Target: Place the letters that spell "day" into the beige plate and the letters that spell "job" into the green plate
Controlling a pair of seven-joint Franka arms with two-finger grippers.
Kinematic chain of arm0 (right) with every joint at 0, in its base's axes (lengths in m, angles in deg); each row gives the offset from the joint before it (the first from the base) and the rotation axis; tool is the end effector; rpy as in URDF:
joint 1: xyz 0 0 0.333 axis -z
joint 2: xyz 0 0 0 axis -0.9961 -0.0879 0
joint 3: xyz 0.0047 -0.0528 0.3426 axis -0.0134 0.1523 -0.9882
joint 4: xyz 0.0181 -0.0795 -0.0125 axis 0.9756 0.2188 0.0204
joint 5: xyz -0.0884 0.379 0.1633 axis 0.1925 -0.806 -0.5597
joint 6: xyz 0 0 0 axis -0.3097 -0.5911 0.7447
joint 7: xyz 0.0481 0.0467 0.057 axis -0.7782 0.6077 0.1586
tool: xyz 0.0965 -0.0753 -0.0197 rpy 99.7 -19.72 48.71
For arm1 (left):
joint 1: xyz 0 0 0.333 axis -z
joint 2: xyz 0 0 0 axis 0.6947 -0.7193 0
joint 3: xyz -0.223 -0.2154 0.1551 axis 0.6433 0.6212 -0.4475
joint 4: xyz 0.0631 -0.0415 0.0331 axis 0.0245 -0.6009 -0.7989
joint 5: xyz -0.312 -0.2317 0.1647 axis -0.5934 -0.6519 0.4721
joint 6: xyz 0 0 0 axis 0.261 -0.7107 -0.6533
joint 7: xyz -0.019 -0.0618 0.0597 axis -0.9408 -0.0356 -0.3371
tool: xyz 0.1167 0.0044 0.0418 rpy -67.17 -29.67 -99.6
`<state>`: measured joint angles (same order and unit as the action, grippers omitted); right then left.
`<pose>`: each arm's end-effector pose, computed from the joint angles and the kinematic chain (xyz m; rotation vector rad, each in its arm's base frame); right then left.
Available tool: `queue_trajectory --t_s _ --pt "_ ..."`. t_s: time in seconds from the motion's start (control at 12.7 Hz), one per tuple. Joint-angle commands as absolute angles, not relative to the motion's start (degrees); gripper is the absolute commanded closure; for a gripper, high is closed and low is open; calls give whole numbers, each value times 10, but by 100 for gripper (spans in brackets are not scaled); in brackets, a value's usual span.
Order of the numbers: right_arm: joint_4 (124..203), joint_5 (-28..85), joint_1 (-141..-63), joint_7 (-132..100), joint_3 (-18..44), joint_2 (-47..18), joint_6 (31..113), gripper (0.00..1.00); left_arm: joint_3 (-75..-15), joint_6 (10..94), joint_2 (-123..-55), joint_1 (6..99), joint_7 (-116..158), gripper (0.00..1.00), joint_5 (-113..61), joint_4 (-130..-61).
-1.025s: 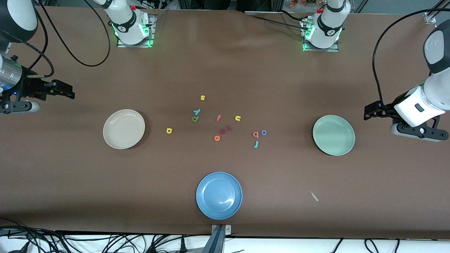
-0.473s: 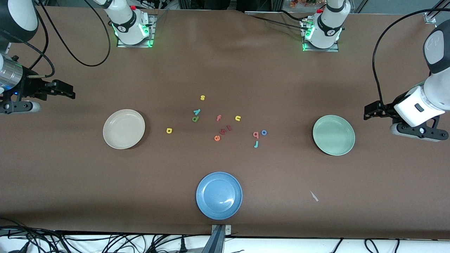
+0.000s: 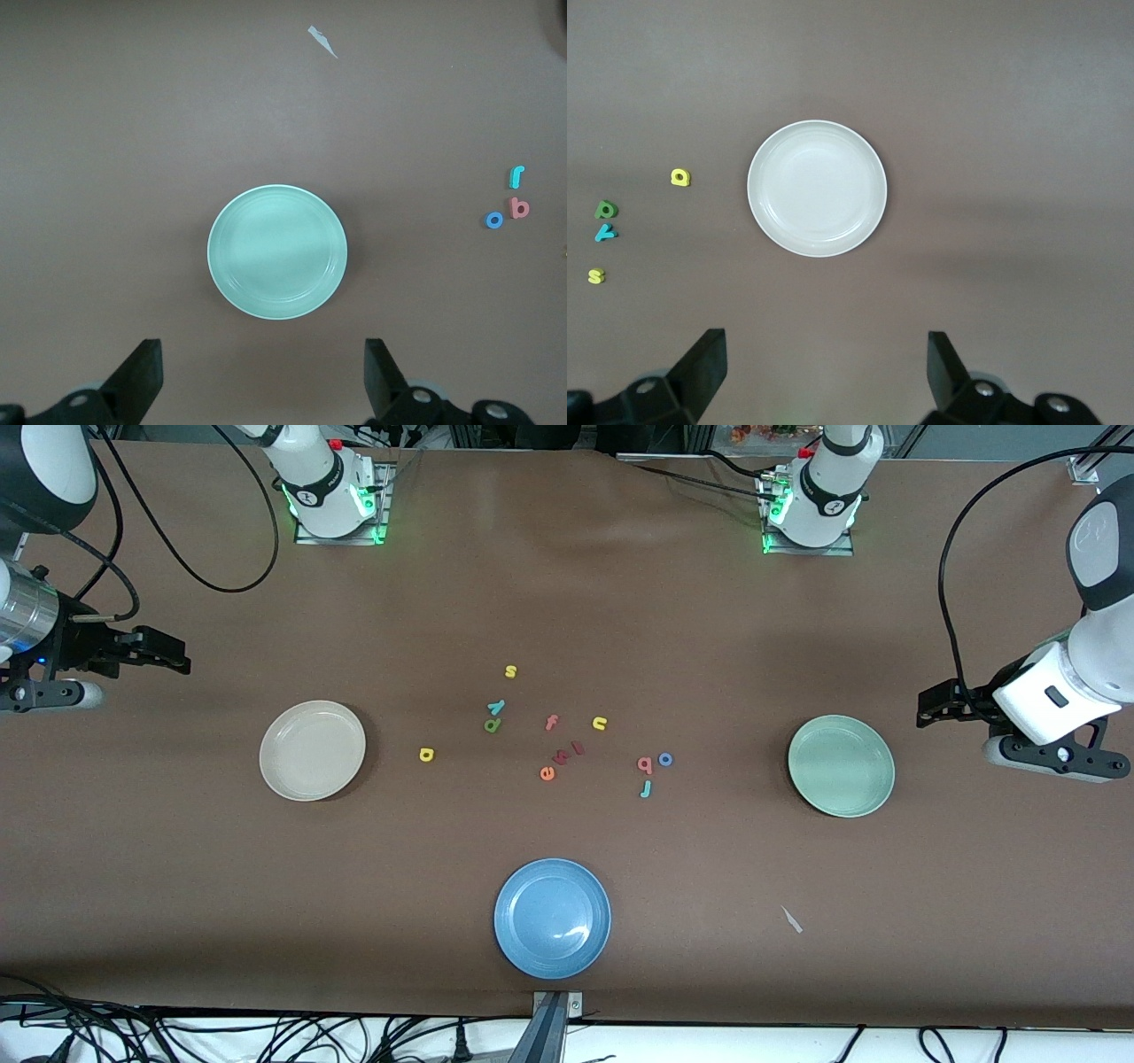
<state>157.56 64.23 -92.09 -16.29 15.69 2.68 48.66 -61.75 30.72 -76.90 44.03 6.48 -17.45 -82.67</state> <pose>0.6125 -0.0030 0.5523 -3.1227 -0.1028 0.1914 0.6617 -0.0171 0.5318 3.1142 -0.2553 -0.1095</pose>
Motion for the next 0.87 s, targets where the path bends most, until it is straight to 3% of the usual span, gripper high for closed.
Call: queue_trajectory --t_s 0.0,0.79 --pt "1594 632 -920 -168 154 44 496 0 -619 298 -774 439 60 0 -181 -815" --pt "1626 632 -922 -168 150 60 519 0 -608 291 -795 485 141 0 -216 -821"
